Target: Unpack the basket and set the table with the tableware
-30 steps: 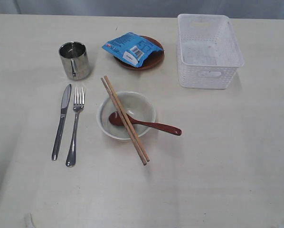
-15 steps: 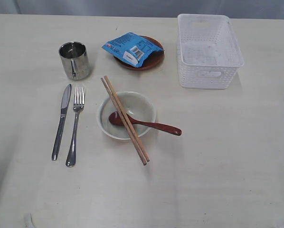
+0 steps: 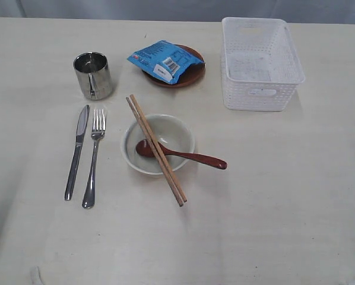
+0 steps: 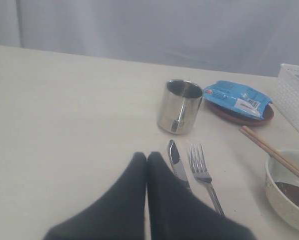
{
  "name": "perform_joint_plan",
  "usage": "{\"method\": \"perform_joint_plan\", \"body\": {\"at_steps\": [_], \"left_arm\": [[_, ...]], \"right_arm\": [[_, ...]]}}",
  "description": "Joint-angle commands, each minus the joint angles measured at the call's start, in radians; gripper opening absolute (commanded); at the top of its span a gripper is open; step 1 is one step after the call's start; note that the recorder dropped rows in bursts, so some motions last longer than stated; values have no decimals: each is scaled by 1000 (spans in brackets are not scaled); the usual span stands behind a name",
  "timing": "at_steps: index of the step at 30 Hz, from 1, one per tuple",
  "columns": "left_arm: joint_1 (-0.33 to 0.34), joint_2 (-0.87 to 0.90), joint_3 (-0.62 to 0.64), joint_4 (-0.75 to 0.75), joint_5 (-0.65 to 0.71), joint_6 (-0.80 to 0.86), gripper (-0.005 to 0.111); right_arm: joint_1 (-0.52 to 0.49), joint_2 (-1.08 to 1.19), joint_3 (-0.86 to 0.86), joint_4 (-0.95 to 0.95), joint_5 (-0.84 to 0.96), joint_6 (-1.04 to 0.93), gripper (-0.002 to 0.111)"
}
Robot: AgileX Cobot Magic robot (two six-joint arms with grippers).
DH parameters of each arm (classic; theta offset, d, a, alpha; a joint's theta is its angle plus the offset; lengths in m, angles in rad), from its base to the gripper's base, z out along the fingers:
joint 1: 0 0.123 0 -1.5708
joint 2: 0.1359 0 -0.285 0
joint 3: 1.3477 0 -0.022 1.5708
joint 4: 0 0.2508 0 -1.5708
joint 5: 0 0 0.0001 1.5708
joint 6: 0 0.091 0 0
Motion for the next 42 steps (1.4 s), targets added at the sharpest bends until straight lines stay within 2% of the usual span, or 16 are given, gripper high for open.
{"method": "perform_joint_plan", "body": {"at_steps": [1, 8, 16, 20, 23, 42], "left_arm": [[1, -4, 3, -4, -9, 1, 0], [1, -4, 3, -4, -9, 1, 0], [1, -4, 3, -4, -9, 1, 0], [1, -4, 3, -4, -9, 1, 0], [1, -4, 3, -4, -9, 1, 0], [1, -4, 3, -4, -9, 1, 0]], "right_arm": [[-1, -6, 6, -302, 38, 232, 0], [-1, -6, 125, -316, 21, 289, 0], [-1, -6, 125, -320, 65, 279, 0], [-11, -6, 125, -320, 236, 281, 0], [-39, -6, 125, -320, 237, 281, 0], [-38, -6, 125, -317, 238, 307, 0]]}}
